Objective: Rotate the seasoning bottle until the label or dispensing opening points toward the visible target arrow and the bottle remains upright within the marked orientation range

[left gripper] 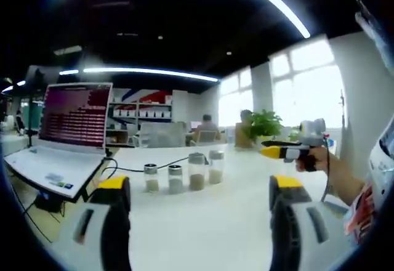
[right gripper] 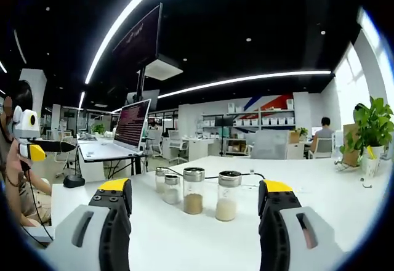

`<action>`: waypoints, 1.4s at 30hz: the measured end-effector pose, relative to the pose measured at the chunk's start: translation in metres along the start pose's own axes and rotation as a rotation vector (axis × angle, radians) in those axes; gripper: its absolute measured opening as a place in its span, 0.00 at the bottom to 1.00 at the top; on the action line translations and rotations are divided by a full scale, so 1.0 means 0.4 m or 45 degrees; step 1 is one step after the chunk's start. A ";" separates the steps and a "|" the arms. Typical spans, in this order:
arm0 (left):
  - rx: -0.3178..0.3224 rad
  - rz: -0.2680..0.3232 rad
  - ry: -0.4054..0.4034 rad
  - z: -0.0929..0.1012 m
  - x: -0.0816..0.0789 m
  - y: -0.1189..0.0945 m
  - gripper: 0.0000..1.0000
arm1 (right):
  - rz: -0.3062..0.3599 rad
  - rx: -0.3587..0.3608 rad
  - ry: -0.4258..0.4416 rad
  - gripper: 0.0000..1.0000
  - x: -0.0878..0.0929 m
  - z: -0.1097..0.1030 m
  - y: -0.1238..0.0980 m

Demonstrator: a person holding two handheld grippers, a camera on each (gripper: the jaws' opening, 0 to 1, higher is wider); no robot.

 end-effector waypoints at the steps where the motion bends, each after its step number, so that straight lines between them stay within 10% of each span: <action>1: -0.003 -0.003 0.002 0.001 0.002 0.001 0.99 | 0.002 -0.005 0.001 0.86 -0.001 -0.001 0.004; 42: -0.008 0.002 -0.031 -0.012 0.008 -0.001 0.98 | -0.042 -0.072 0.031 0.75 -0.001 -0.042 0.185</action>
Point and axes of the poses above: the point that each gripper's makers call its tool centre point, and the gripper's own axes: y roughly forward along the fingers, z roughly to its right, x roughly out of its underside, the point moved 9 cm from there along -y, roughly backward along the fingers, and after that the axes turned 9 degrees about -z, right-handed, at the moved point
